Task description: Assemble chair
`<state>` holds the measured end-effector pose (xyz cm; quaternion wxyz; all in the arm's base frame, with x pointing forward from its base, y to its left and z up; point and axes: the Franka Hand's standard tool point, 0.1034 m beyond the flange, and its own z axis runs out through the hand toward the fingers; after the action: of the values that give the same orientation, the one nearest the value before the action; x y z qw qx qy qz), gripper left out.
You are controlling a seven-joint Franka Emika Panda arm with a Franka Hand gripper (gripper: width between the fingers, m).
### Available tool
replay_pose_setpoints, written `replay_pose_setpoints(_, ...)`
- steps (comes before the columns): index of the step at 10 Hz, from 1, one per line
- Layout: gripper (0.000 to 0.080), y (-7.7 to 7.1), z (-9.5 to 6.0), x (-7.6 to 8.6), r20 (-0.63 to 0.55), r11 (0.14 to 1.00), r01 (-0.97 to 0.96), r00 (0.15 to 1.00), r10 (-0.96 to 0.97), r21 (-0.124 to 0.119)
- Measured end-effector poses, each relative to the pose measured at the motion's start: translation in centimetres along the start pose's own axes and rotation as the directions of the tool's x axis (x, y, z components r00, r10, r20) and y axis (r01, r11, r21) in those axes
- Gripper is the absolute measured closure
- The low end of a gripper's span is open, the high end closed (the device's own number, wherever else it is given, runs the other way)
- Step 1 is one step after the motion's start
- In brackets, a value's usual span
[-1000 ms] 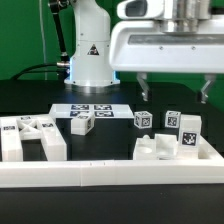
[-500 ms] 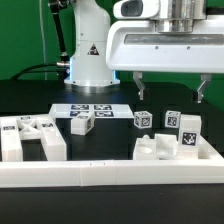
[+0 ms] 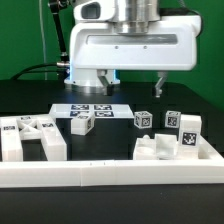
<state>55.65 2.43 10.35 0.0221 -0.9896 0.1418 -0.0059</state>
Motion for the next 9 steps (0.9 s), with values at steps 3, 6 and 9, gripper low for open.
replay_pose_setpoints(3, 0.0151, -0.3, 0.1, 0.0, 0.0, 1.0, 0.003, 1.0, -0.003, 0.0)
replay_pose_setpoints(6, 0.0151, 4.9, 1.1, -1.2, 0.016, 0.999, -0.04, 0.999, 0.041, -0.007)
replay_pose_setpoints(9, 0.0151, 9.3, 1.5, -1.6, 0.013, 0.999, -0.037, 0.999, 0.037, -0.025)
